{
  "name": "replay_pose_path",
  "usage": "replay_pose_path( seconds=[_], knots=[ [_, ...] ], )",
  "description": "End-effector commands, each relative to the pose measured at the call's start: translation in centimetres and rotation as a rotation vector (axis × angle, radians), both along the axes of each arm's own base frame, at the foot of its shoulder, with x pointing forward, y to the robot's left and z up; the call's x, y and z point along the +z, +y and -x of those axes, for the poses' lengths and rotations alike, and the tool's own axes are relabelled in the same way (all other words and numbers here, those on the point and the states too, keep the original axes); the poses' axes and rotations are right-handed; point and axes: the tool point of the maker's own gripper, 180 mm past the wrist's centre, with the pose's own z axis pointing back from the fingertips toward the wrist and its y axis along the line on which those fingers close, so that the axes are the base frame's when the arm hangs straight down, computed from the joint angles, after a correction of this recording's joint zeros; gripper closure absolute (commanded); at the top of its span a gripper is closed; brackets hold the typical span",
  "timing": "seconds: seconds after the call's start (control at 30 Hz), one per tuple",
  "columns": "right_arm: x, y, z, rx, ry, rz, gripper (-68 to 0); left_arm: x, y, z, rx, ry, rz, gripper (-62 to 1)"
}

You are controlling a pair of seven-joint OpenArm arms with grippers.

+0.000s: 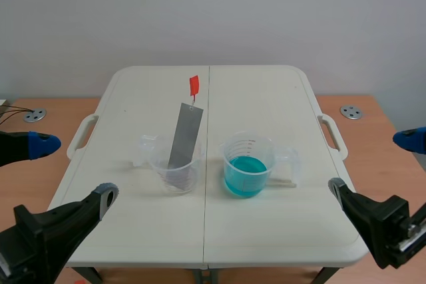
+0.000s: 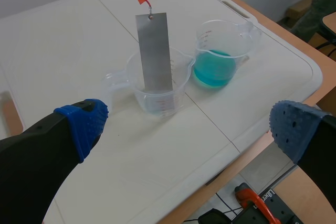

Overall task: Hold the metal plate by the orange handle, dip it into the blue solution, take it out and point at it, then put the plate back in the beaker on the left.
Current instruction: 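Lift the metal plate out of the left beaker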

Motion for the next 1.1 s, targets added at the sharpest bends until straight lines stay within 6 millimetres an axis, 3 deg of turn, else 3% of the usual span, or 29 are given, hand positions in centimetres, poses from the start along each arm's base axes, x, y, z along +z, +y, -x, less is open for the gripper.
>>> replay_pose_path(
  seconds=[0.0, 0.5, 0.53, 0.63, 0.83, 1.07],
  knots=[
    [0.7, 0.3, -0.3, 0.009, -0.024, -0.014, -66.4, 0.7, -0.1, -0.1, 0.004, -0.021, 0.019, -62.3],
    [2.1, 0.6, -1.4, 0.021, -0.084, -0.032, -66.4, 0.7, -0.1, -0.1, 0.003, -0.022, 0.016, -62.3],
    [2.2, 0.7, -1.5, 0.026, -0.087, -0.035, -66.4, 0.7, -0.1, -0.1, 0.003, -0.021, 0.016, -52.6],
    [2.4, 1.2, -1.8, 0.038, -0.096, -0.044, -66.4, 0.5, -0.1, -0.1, 0.003, -0.012, 0.008, -2.0],
    [2.6, 2.8, -2.3, 0.070, -0.103, -0.075, -66.4, -0.8, 0.0, 0.9, -0.011, 0.026, -0.046, -2.3],
    [3.5, 4.8, -3.1, 0.118, -0.138, -0.110, -66.3, -4.4, 0.4, 5.3, -0.025, 0.199, -0.110, -2.3]
  ],
)
